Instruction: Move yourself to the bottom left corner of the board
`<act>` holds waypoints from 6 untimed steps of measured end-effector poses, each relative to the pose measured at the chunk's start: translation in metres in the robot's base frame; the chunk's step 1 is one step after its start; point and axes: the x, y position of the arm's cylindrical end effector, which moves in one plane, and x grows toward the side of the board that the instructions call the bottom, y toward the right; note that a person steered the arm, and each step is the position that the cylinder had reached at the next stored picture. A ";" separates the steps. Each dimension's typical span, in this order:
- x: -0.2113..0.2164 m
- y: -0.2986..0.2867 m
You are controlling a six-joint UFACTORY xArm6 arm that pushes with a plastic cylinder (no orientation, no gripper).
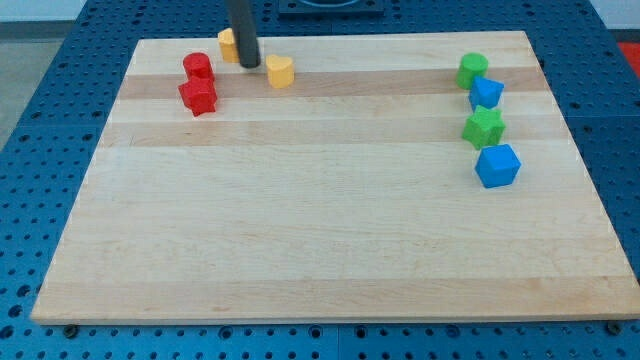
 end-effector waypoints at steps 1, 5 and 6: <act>-0.025 0.038; 0.280 0.043; 0.317 -0.050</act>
